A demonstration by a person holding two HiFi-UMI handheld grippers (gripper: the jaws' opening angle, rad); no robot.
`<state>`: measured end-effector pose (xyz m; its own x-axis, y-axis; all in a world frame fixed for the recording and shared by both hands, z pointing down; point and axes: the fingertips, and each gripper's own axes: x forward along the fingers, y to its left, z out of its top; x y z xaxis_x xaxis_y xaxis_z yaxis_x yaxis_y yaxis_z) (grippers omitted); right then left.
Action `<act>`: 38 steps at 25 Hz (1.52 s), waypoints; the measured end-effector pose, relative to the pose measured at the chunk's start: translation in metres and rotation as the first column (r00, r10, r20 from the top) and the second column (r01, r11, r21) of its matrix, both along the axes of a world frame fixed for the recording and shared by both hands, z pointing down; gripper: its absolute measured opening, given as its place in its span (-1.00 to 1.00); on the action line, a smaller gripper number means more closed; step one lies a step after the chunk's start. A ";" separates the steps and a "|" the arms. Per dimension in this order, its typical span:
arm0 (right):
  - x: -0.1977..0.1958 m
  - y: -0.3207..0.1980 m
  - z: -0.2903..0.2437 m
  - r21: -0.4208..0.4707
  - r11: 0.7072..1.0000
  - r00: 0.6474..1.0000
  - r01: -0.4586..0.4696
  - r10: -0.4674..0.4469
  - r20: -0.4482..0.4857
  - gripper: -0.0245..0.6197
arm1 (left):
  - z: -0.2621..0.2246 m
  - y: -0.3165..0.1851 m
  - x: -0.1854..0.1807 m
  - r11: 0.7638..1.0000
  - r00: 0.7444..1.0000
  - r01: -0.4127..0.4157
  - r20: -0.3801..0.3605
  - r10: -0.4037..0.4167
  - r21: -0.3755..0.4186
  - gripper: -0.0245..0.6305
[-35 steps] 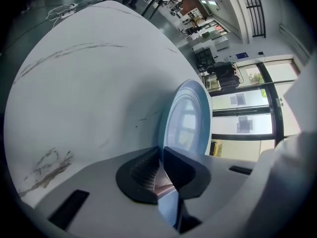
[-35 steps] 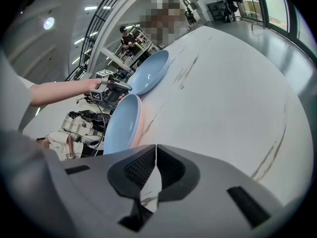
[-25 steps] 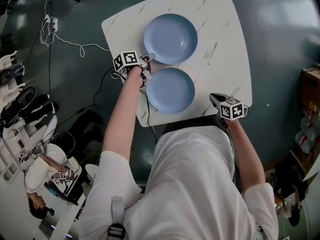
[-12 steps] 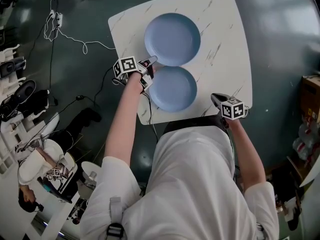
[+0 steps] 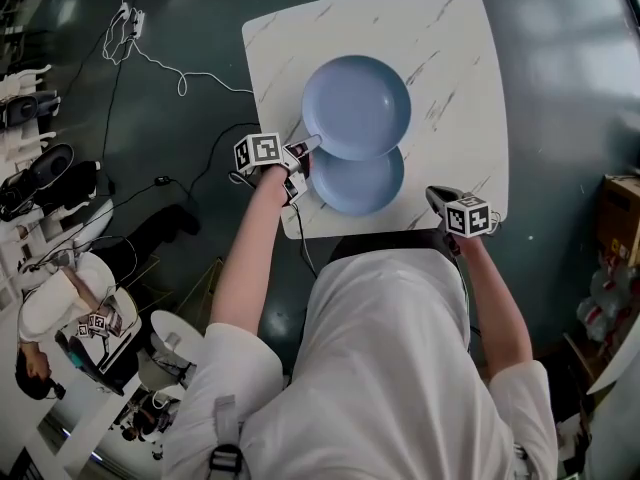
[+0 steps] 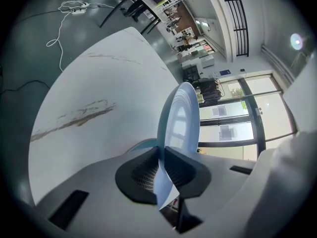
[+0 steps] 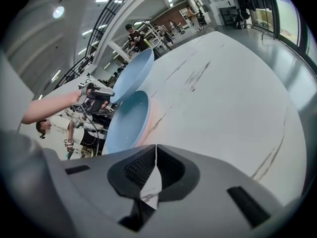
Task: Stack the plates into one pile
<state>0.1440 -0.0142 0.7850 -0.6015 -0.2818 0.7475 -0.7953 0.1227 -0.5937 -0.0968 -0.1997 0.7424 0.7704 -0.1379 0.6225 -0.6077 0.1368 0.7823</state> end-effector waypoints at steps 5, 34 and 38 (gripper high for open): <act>-0.008 -0.002 -0.005 0.016 1.000 1.000 0.024 -0.023 -0.019 -0.84 | 0.000 0.040 -0.018 1.000 1.000 -0.015 0.003 0.015 -0.011 -0.79; -0.030 0.025 -0.022 0.040 0.993 0.987 0.109 -0.103 -0.127 -0.84 | 0.038 0.156 -0.044 0.999 1.000 0.000 0.008 0.001 -0.045 -0.76; -0.028 0.028 -0.027 0.051 0.992 0.984 0.119 -0.110 -0.143 -0.84 | 0.034 0.157 -0.043 1.000 1.000 -0.006 -0.006 0.006 -0.022 -0.74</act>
<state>0.1157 0.0143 0.7584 -0.5228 -0.2634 0.8107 -0.8487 0.2492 -0.4664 -0.1402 -0.0423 0.7763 0.7748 -0.1198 0.6208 -0.6039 0.1503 0.7828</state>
